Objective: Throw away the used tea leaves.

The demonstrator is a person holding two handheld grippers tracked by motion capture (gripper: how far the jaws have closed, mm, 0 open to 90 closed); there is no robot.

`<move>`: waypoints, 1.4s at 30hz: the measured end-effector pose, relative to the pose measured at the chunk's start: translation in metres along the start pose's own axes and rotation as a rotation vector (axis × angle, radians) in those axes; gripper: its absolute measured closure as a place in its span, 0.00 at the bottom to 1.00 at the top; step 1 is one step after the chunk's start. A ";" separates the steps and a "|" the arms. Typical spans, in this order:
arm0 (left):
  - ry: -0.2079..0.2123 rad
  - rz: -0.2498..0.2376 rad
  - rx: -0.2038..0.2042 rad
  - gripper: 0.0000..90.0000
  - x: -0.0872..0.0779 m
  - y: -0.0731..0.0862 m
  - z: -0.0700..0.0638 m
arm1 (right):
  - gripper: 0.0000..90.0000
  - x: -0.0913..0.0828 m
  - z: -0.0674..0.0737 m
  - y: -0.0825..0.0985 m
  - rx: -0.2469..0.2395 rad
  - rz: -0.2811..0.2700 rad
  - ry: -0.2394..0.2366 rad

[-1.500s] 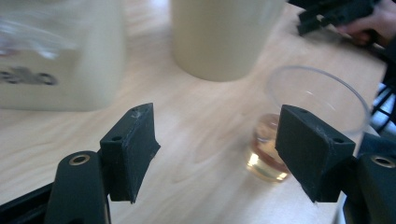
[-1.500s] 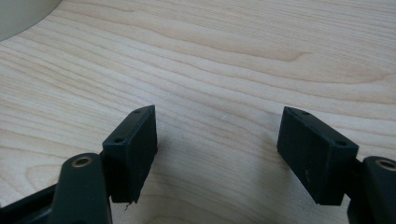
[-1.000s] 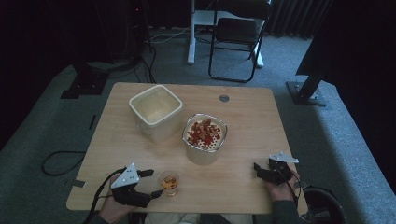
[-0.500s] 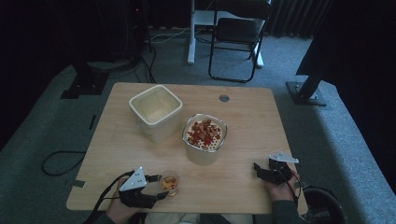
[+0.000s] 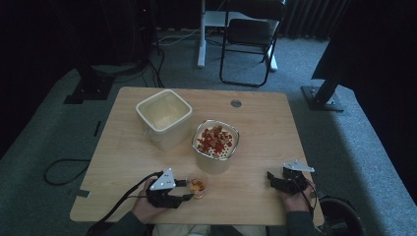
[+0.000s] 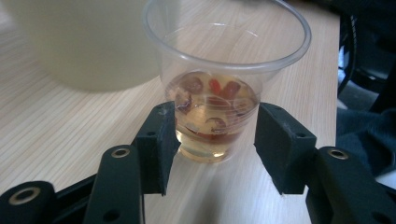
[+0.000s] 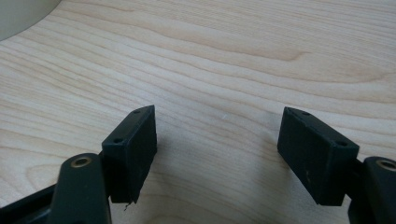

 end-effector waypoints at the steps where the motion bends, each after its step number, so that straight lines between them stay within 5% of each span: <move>1: 0.007 0.001 0.003 0.56 0.004 -0.003 0.000 | 0.31 0.000 0.000 0.000 0.002 0.000 0.001; 12: 0.026 0.014 0.002 0.63 0.043 -0.023 0.000 | 0.34 -0.003 0.016 0.003 -0.030 0.013 -0.033; 26: 0.051 -0.005 -0.018 0.66 0.078 -0.040 -0.002 | 0.32 -0.030 0.077 -0.009 -0.133 -0.120 -0.259; 32: 0.027 0.013 -0.017 0.65 0.088 -0.042 0.001 | 0.28 -0.043 0.099 -0.014 -0.184 -0.179 -0.362; 42: -0.007 0.052 0.041 0.55 0.081 -0.040 -0.001 | 0.25 -0.040 0.138 -0.026 -0.231 -0.226 -0.439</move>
Point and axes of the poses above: each handheld gripper's, and its own axes: x roughly forward along the jaws, y roughly out of its underside, z roughly to its left, the point moved 10 cm from there along x, roughly forward along the jaws, and after that the axes turned 4 degrees about x, right-handed, at the moved point
